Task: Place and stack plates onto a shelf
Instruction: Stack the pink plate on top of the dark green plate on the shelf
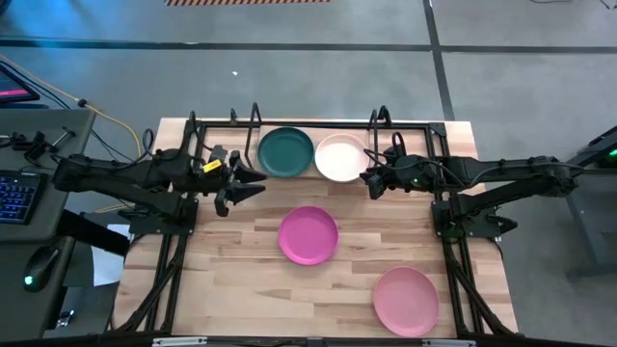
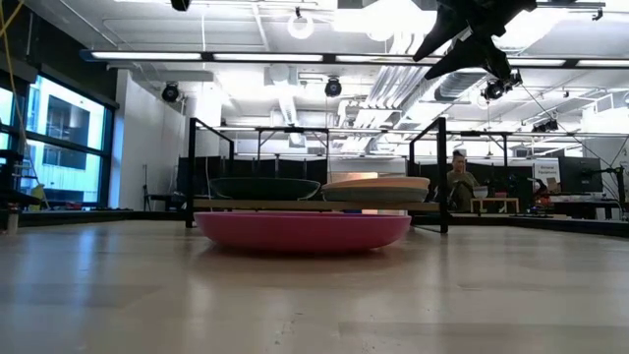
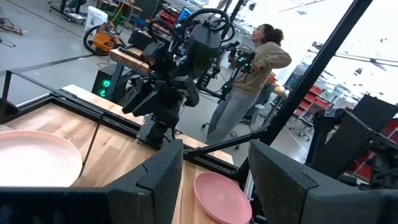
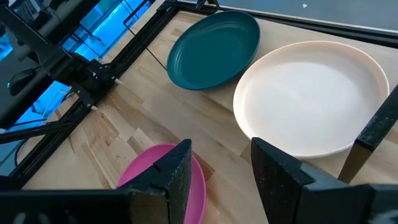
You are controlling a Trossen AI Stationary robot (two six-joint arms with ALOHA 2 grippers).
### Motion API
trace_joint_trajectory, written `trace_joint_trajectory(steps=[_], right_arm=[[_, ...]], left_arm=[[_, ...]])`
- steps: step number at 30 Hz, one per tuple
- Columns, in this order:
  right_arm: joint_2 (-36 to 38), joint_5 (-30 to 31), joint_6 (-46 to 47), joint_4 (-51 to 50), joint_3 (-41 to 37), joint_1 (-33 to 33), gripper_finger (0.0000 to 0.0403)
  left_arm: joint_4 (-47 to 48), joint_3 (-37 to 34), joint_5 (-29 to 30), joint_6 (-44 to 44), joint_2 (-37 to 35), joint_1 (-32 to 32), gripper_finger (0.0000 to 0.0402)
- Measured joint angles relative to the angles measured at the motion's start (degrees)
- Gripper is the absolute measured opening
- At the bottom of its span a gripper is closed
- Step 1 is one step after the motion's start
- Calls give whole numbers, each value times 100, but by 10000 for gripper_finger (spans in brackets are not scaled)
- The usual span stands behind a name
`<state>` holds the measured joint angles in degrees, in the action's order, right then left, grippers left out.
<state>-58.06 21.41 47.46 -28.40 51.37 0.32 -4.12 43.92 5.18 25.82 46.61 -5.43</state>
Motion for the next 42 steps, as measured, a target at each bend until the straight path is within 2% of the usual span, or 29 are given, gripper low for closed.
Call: trace_joint_trajectory(steps=[22,29,35,42], right_arm=[[0,-121,-118,0,0,0,147],[-11,-612,-131,201,-2,106,147],[-157,-1009,117,563,-2,501,147],[-1055,-1880,989,1075,-2,1099,147]], left_arm=[[-2,-2,1,3,2,4,175],[-3,-2,4,10,2,4,175],[-5,-2,6,65,2,4,175],[-14,-2,22,263,2,4,175]])
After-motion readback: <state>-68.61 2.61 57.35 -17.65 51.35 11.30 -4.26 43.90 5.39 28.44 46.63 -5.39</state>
